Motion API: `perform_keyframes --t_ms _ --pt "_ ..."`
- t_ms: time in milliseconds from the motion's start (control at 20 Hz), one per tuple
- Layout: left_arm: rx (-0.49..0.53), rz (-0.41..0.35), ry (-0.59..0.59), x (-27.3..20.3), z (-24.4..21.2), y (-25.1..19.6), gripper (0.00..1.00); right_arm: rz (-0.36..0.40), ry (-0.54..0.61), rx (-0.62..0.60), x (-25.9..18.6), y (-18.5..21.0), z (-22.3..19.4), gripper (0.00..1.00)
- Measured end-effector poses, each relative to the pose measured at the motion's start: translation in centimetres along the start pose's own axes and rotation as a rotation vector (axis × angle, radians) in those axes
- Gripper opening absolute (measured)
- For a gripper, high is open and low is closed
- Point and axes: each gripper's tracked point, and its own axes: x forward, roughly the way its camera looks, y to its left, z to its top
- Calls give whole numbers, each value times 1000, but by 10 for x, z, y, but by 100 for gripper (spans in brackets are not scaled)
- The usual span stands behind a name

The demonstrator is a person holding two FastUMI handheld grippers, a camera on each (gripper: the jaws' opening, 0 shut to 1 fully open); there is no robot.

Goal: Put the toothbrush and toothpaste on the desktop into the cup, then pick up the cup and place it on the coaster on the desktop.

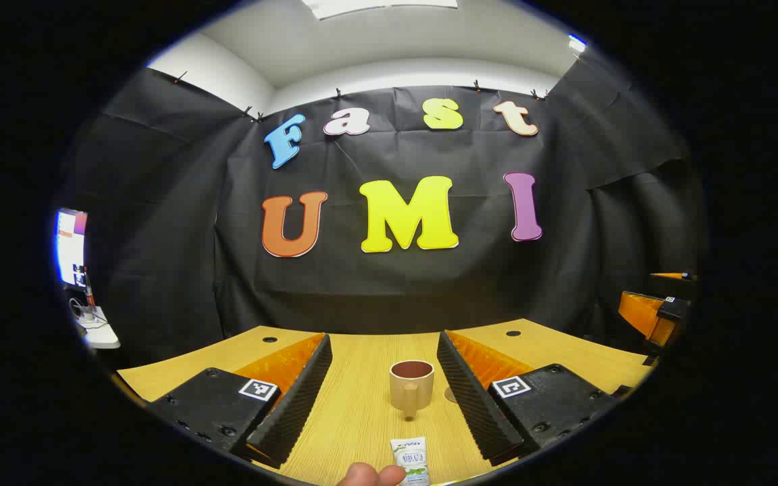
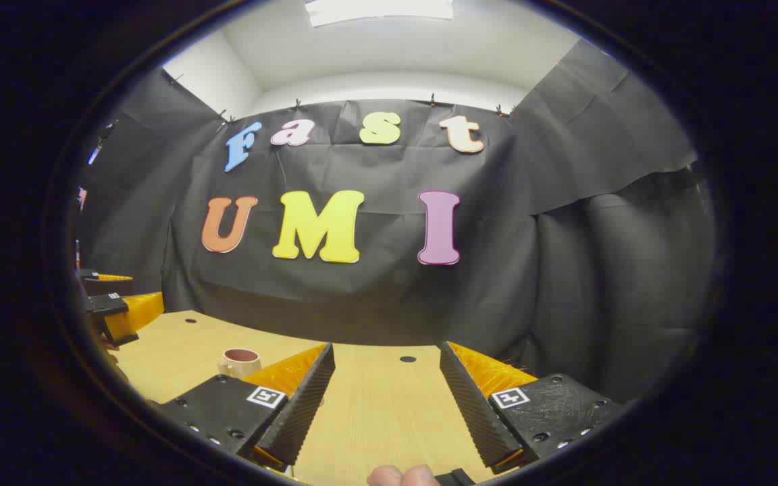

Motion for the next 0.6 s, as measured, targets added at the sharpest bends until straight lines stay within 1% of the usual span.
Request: perform_keyframes --t_ms 50,200,300,350,550,600 --pt "1 -1 -1 -1 0 -1 99 -1 3 0 0 -1 0 94" --pt "9 -7 -3 -2 1 -3 99 -1 2 2 0 -2 0 95" --pt "10 5 -1 -3 1 0 99 -2 -1 -1 0 -1 1 96" --pt "6 8 -1 -3 1 1 99 -3 -4 -2 0 -2 3 95" --pt "1 11 12 -4 -2 2 99 -2 -5 14 -1 -1 2 96" --pt "-1 9 14 -5 -2 1 99 -1 -2 16 -1 0 2 94"
